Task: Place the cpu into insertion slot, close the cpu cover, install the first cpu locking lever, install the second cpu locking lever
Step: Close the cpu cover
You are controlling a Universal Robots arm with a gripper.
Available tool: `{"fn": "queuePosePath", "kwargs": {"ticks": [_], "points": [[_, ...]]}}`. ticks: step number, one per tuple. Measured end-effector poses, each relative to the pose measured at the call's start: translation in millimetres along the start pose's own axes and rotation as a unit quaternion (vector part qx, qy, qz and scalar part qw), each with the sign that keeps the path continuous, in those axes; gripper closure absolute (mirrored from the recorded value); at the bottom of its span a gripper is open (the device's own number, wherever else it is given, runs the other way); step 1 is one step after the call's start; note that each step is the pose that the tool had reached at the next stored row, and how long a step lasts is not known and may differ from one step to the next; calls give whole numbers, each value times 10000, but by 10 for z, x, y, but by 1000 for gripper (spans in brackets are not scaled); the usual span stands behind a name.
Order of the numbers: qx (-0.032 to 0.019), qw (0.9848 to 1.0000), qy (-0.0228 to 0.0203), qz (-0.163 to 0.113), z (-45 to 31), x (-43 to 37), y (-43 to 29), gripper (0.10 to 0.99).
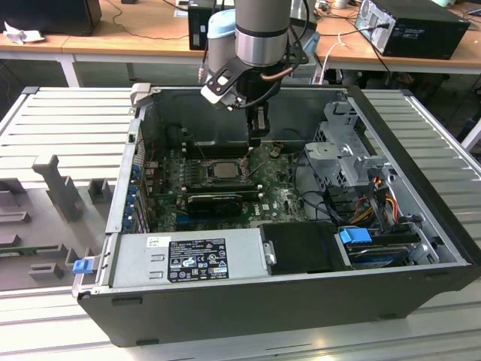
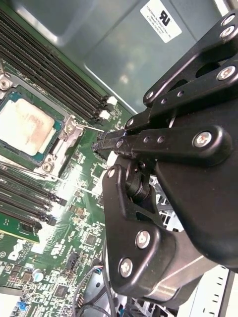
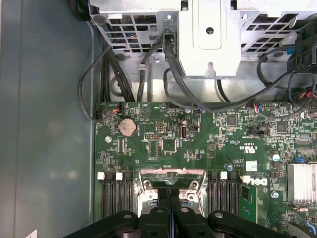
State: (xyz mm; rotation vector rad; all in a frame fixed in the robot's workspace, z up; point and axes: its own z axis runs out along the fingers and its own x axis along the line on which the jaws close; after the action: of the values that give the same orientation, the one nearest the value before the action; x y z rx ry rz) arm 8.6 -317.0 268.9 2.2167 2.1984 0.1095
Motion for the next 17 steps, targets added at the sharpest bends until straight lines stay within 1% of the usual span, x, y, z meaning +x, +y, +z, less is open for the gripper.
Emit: {"fn": "queuePosePath", "kwargs": {"ticks": [9, 13, 15, 17], "points": [[0, 10000, 0, 0, 4, 5, 58, 980], [0, 10000, 0, 0, 7, 6, 108, 980], [1, 10000, 0, 0, 10, 7, 152, 980], [1, 10000, 0, 0, 11, 9, 177, 980]]}}
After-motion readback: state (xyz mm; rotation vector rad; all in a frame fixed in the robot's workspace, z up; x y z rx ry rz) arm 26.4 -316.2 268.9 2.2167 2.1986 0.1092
